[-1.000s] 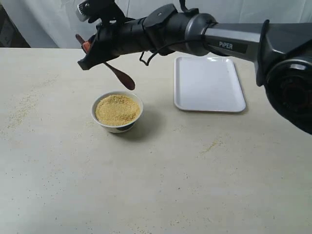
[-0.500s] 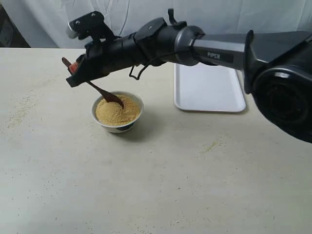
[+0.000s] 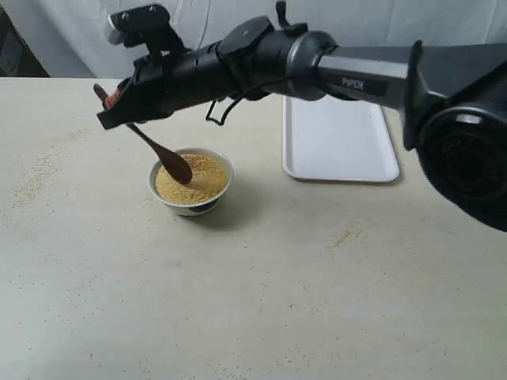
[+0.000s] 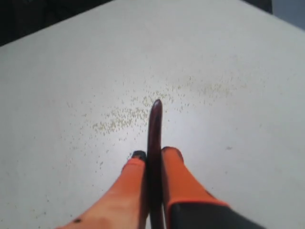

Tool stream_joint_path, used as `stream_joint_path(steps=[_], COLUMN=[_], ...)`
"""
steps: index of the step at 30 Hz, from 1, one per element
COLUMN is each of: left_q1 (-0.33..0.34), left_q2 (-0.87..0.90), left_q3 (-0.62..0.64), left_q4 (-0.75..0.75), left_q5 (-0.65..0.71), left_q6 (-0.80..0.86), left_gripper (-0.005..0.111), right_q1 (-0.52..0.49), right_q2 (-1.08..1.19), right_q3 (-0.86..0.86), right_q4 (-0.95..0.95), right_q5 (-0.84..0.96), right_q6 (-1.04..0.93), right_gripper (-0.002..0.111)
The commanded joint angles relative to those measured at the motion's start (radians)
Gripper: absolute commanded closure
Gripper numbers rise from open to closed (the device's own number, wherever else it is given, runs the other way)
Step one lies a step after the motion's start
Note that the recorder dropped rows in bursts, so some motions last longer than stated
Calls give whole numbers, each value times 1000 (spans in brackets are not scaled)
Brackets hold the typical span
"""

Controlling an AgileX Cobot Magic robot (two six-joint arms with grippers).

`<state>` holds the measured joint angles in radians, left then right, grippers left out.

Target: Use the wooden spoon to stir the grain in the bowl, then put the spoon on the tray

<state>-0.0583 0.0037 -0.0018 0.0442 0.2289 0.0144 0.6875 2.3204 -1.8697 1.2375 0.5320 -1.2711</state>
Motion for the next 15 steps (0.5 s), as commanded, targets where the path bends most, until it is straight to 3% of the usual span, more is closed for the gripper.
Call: stream_joint_path(steps=[1, 15], left_q1=[-4, -4], left_q2=[-4, -4], left_q3=[2, 2], left_q4=[2, 2], left_q5=[-12, -12], left_q6=[-4, -4], left_gripper=[107, 107], right_q1=[1, -71], right_q2=[50, -18], right_q3=[0, 0], right_q4=[2, 0], right_q5=[-41, -191], right_q6=[15, 97], right_gripper=[108, 108])
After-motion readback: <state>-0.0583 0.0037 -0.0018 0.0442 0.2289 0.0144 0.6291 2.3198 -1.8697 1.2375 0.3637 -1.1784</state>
